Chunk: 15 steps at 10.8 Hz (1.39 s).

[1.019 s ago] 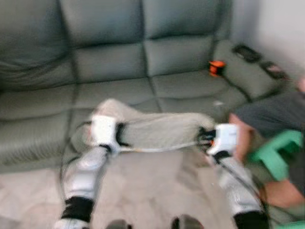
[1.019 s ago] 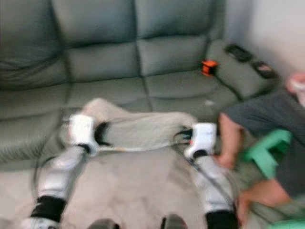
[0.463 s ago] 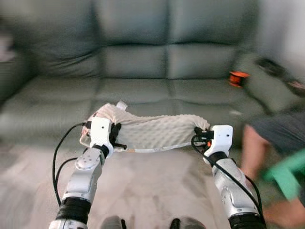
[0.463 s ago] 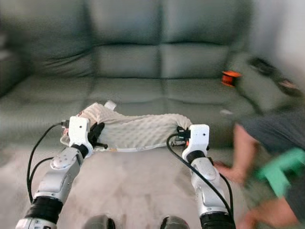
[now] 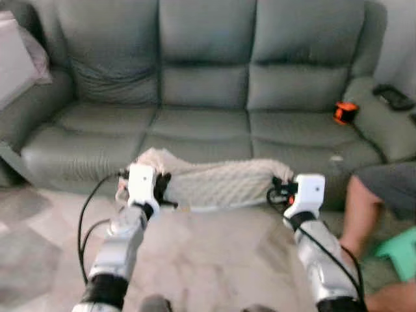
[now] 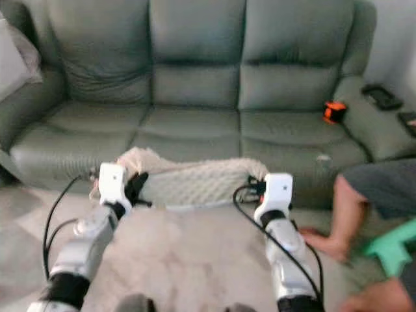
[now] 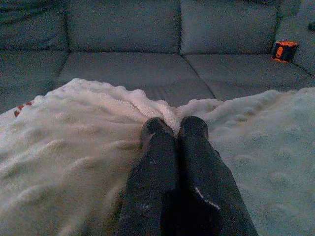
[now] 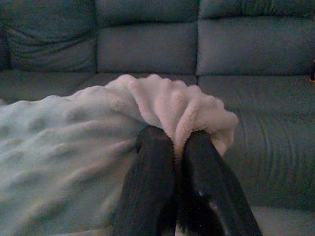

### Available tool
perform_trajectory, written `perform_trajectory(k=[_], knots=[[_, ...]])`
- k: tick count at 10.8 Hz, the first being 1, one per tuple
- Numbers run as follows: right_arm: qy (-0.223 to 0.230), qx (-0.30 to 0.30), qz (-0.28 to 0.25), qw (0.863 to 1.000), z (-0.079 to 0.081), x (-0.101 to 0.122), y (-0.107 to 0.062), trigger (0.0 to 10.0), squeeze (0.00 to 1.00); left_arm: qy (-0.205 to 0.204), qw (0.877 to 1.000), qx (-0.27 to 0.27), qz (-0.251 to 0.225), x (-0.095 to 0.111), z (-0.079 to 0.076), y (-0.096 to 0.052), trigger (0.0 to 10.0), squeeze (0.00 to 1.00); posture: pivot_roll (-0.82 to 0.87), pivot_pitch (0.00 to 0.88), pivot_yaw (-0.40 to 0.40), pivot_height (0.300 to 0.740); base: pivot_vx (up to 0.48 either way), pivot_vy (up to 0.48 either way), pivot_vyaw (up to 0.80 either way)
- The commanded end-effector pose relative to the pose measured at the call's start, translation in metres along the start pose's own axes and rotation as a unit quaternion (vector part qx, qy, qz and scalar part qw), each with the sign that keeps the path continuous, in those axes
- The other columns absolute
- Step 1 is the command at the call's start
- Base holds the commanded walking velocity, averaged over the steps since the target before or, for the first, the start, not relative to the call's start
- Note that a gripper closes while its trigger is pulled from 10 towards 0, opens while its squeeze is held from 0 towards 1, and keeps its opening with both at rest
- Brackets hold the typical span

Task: Move the pillow to the sofa

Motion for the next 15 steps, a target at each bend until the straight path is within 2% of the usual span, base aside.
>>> perform_trajectory(k=[1,4,15], knots=[[0.000,0.006,-0.017,1.000,0.0065,0.0085,0.0021,10.0,0.00,0.005,1.000,-0.003,-0.022,0.0131,0.0024,0.0021,10.0,0.00,-0.05,0.000,0.003,0.740,0.000,0.000,0.00],[0.004,0.006,-0.020,1.000,0.0078,0.0088,0.0011,10.0,0.00,0.006,1.000,-0.005,-0.022,0.0134,0.0025,0.0021,10.0,0.00,-0.04,0.000,0.005,0.740,0.000,0.000,0.00],[0.005,-0.008,-0.022,1.000,0.0047,0.0059,-0.0075,10.0,0.00,0.006,1.000,-0.009,-0.019,0.0112,0.0010,-0.0011,10.0,0.00,-0.05,0.000,0.016,0.740,0.295,0.000,0.00]])
Point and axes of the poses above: a point about 5 cm out from each wrist's last joint towards the gripper, its own y axis pointing out of the wrist towards the gripper, its own x axis along the axis of the wrist's last joint, z = x × y, the point moved 6 cm from there along y, pointing out of the wrist towards the gripper, and after that the axes turned 15 degrees about y, right-handed, at the moved point
